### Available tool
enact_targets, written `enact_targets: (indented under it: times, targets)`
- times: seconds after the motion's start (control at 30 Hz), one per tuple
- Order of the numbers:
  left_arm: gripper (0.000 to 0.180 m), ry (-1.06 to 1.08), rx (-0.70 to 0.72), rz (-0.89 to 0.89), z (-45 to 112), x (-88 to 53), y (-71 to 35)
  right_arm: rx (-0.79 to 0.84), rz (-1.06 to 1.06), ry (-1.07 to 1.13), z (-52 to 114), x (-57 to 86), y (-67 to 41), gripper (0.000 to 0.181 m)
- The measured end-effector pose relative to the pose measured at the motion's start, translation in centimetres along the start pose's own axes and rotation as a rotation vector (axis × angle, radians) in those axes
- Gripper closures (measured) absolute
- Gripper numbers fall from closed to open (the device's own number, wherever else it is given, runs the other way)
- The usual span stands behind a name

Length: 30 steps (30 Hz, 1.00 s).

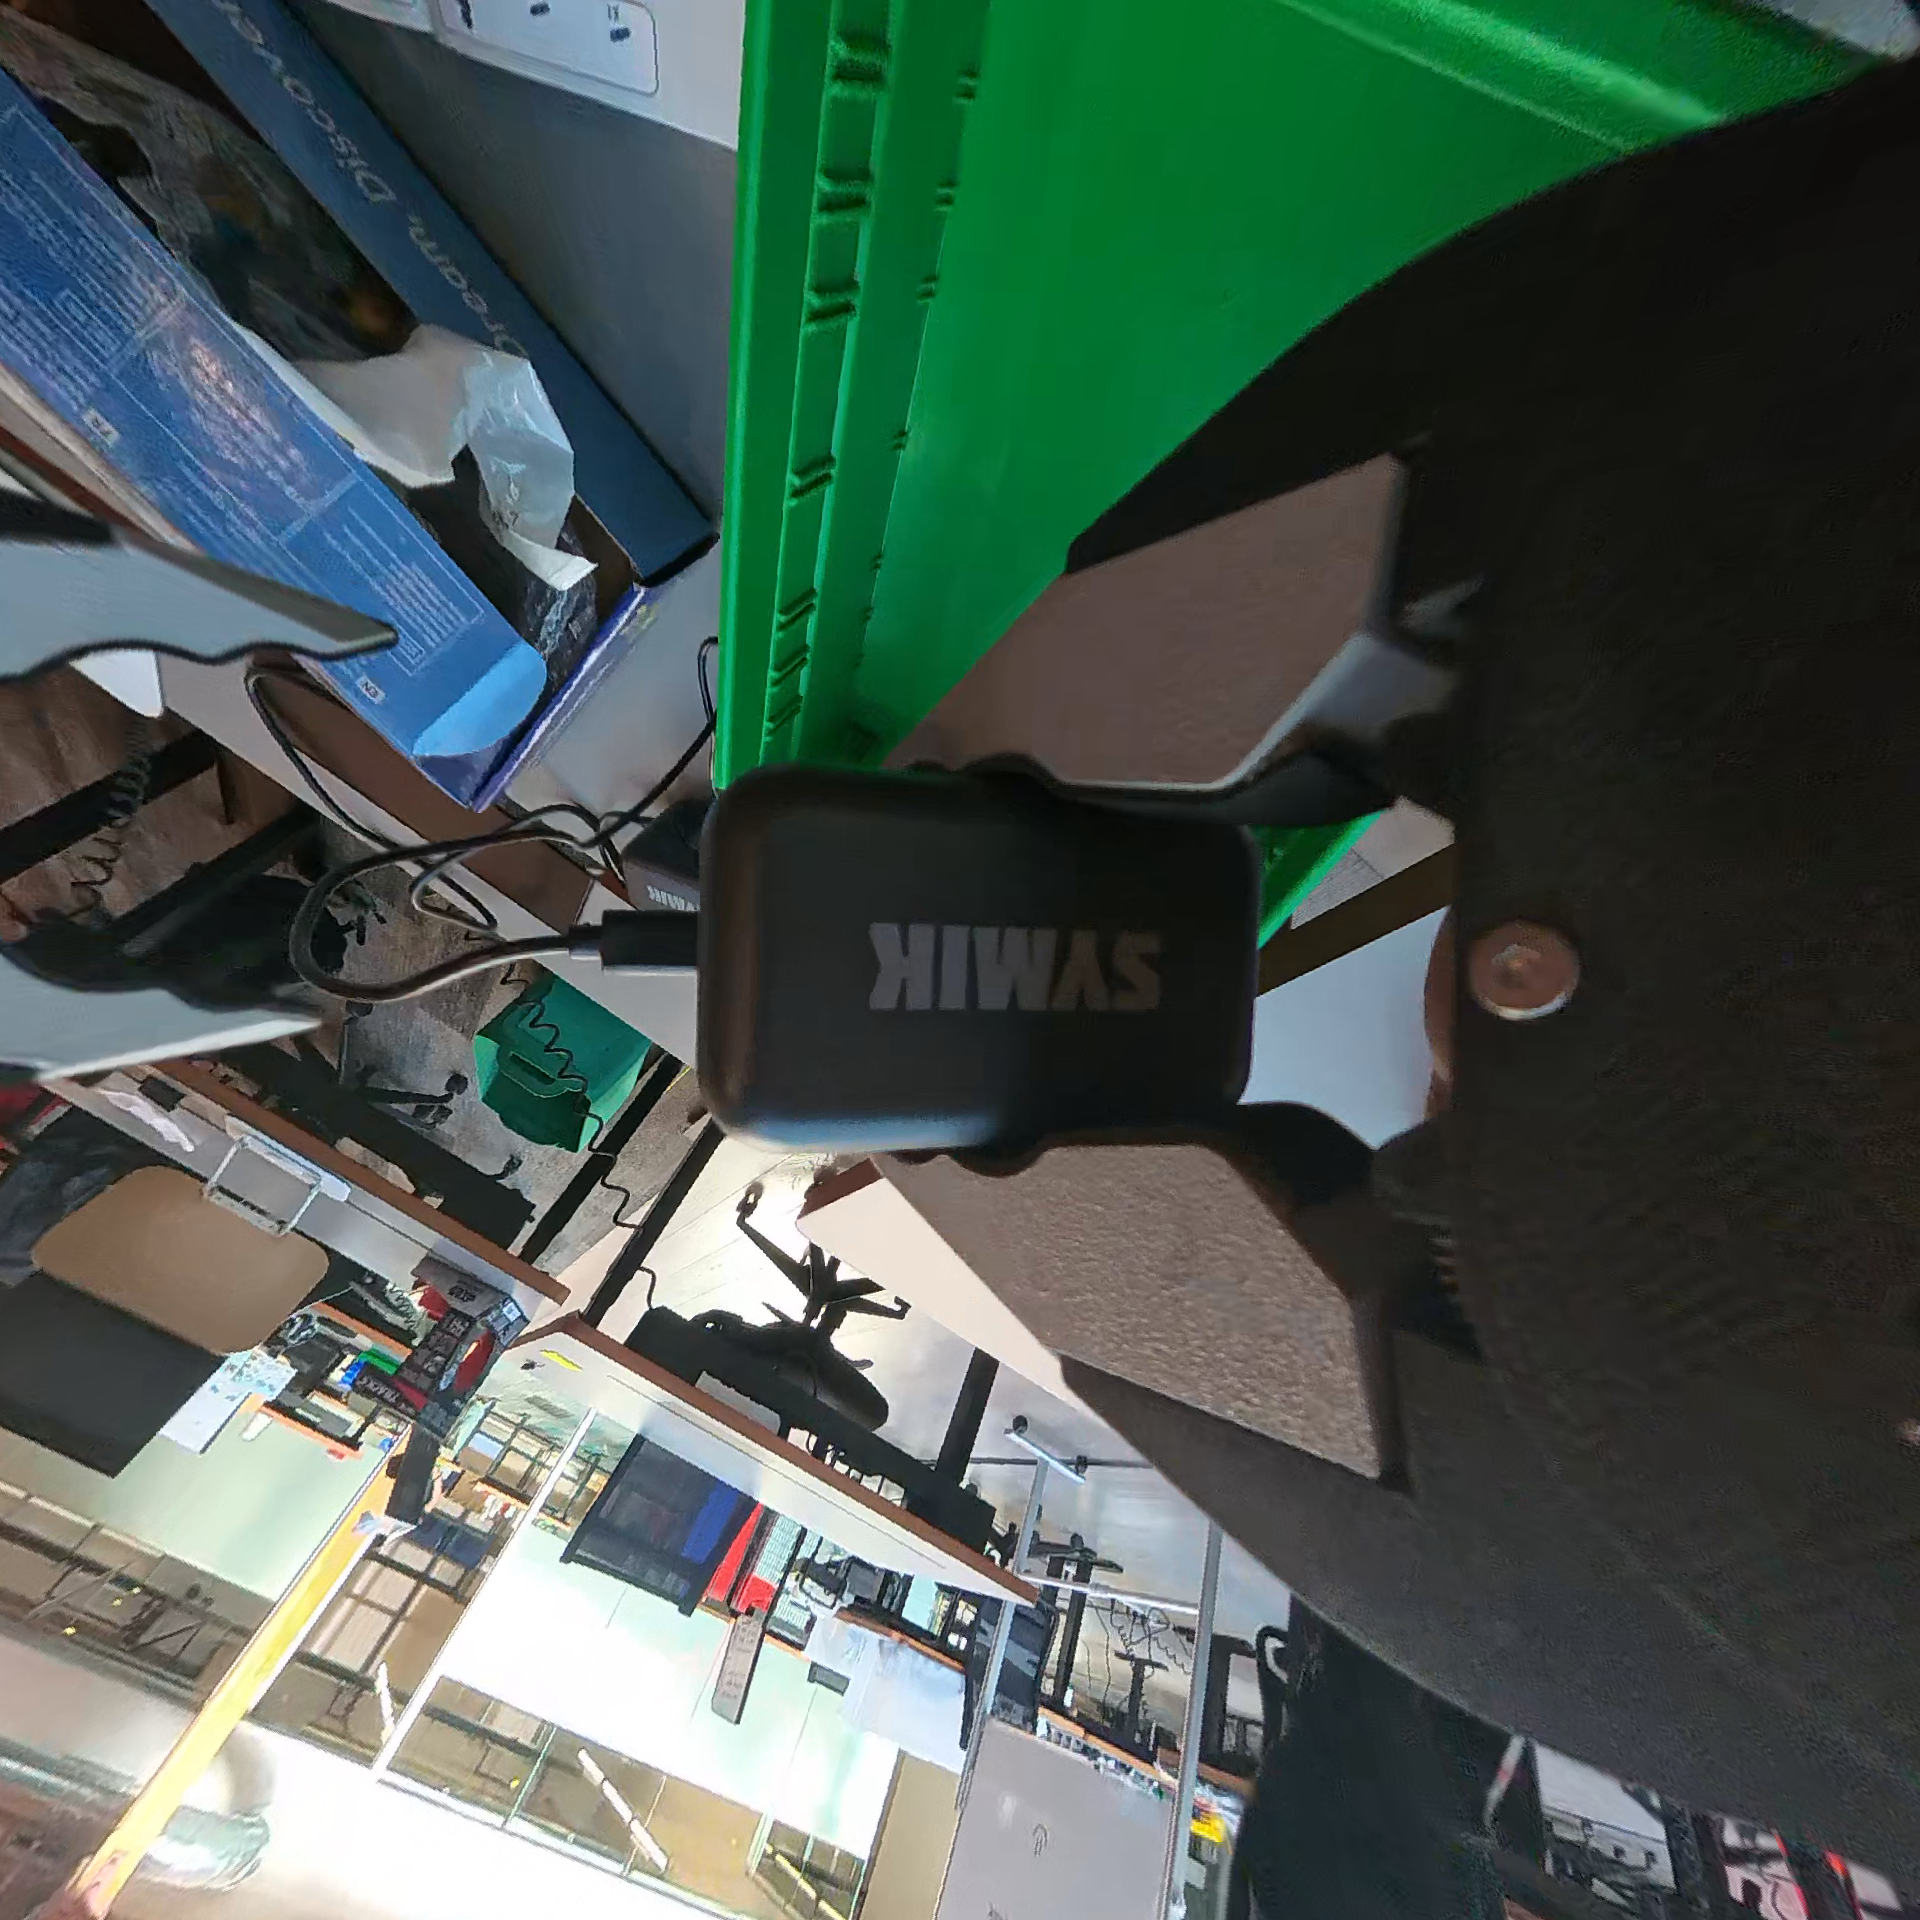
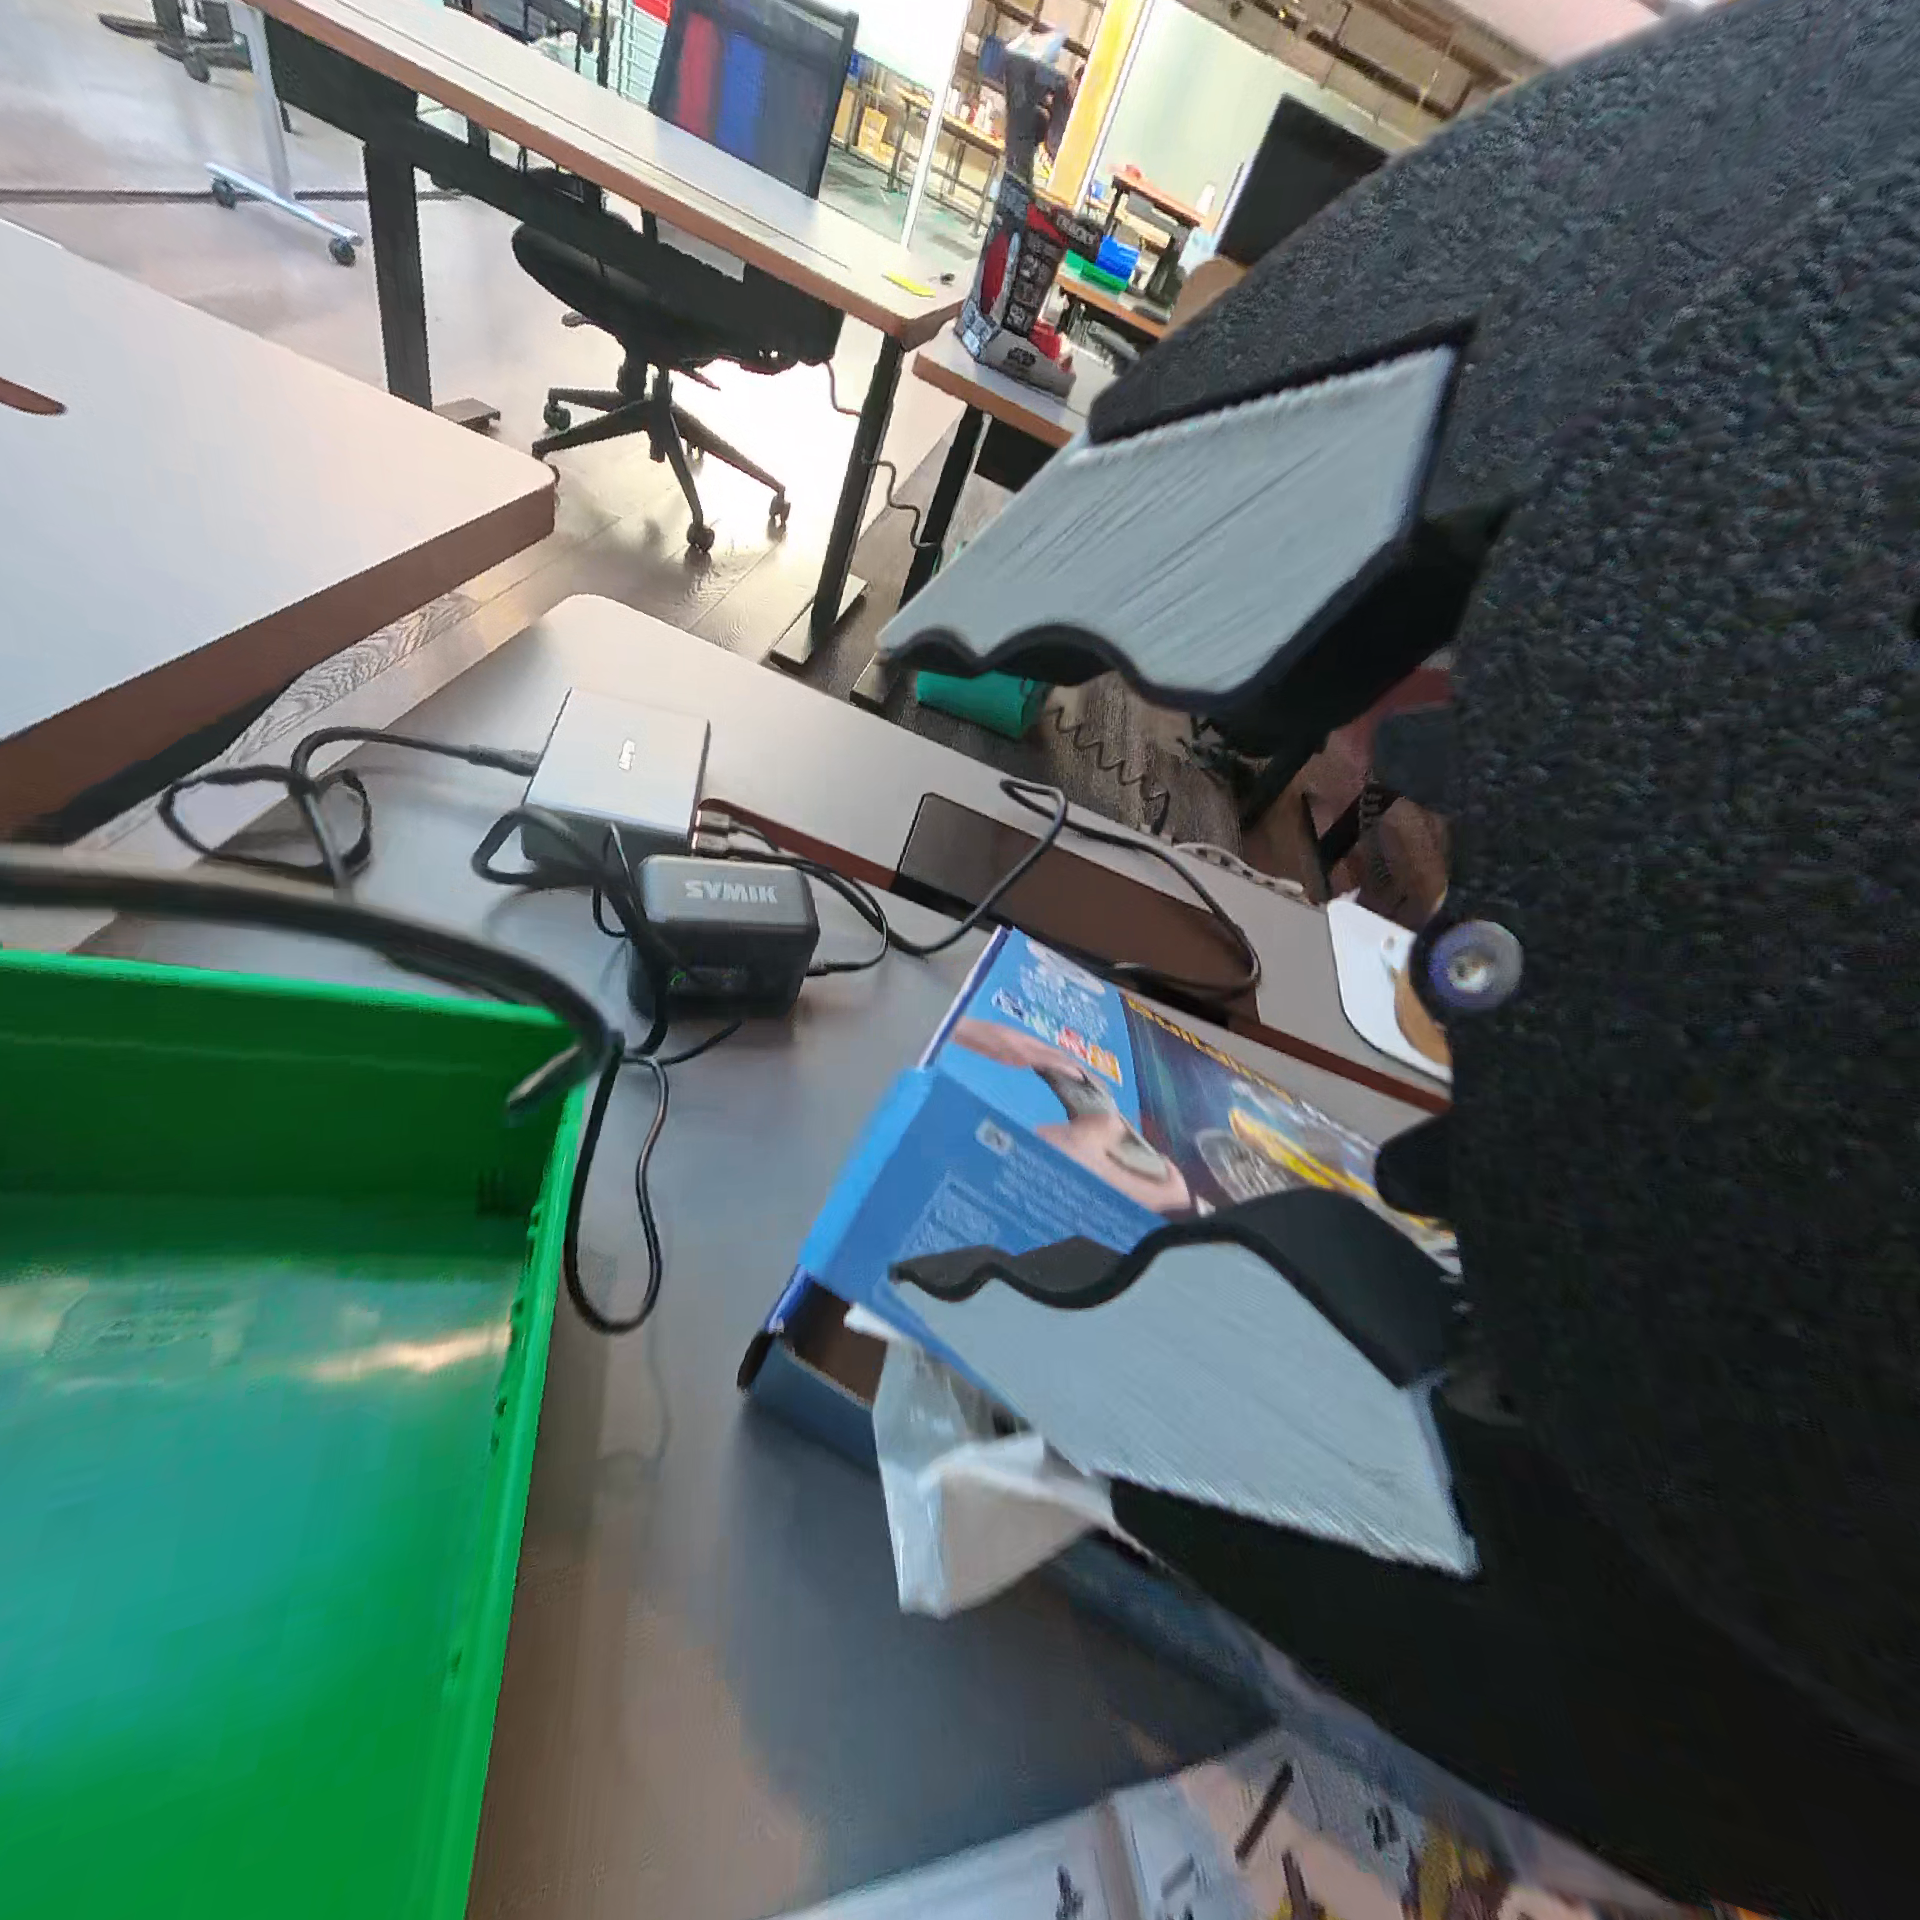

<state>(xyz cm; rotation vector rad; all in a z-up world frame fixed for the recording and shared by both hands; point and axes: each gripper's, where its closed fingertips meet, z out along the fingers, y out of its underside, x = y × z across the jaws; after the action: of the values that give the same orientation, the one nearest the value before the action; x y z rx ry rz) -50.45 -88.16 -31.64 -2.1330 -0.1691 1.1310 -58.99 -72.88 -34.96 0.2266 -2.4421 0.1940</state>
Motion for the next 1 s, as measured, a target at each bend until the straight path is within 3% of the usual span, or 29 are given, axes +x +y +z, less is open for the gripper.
enact_targets:
  times: [0.27, 0.53, 0.83, 1.0]
  targets:
    - [0.117, -0.013, -0.029, -0.067, 2.2, -2.1, 1.9, -0.082, -0.074, -0.085, 8.7, 4.2, 2.2, 0.067]
    - [0.117, 0.0, -0.021, -0.085, 3.4, -2.8, 2.8, -0.172, -0.006, -0.19, 15.7, 3.7, 5.9, 0.066]
    - [0.116, -0.001, -0.018, -0.091, 2.8, -2.5, 3.4, -0.195, 0.09, -0.243, 17.6, 3.1, 6.5, 0.066]
    - [0.116, -0.006, -0.029, -0.099, 2.4, -2.4, 3.7, -0.126, 0.148, -0.155, 12.9, 6.3, 4.4, 0.066]
